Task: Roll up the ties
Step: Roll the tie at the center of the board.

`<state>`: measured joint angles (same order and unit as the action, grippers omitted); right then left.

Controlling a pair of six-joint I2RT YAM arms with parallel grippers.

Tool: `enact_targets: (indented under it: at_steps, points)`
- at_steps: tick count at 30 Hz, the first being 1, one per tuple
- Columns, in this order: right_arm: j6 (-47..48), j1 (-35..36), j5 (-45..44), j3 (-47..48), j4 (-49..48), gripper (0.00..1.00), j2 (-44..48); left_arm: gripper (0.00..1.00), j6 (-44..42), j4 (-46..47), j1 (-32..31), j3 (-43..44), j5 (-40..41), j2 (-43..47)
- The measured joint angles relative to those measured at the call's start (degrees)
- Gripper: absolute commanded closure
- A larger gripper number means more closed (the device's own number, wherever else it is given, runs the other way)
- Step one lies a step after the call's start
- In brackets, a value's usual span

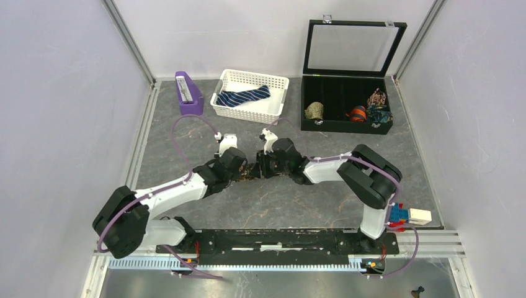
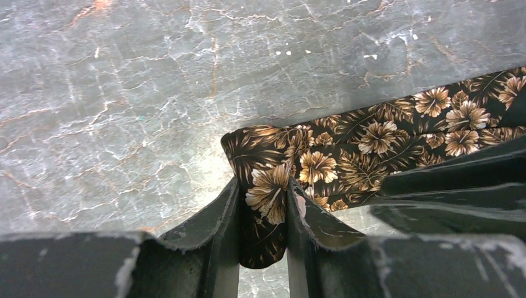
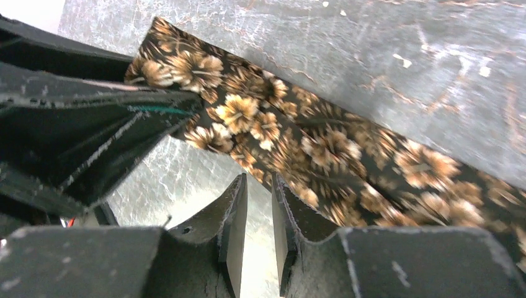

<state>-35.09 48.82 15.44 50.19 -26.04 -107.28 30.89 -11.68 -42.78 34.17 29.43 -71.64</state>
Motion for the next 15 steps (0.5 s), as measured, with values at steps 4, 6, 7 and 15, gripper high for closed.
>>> enact_targets:
  at_steps: [4, 6, 7, 15]
  points:
    - [0.76, -2.1, 0.15, -3.34, 0.52, 0.72, 4.13, 0.77, -0.11, -3.63, -0.39, 1.62, 2.29, -0.24]
    - [1.05, -3.48, 0.17, -4.85, 0.5, 0.72, 5.97, 0.77, -0.15, -5.01, -0.66, 2.51, 3.19, -0.87]
    - [1.16, -4.31, 0.22, -5.75, 0.46, 0.72, 6.95, 0.76, -0.15, -5.49, -0.76, 2.89, 3.54, -1.29]
    - [2.4, -11.5, 0.83, -13.27, 0.63, 0.72, 13.33, 0.76, -0.13, -10.51, -3.37, 7.85, 7.8, -7.45]
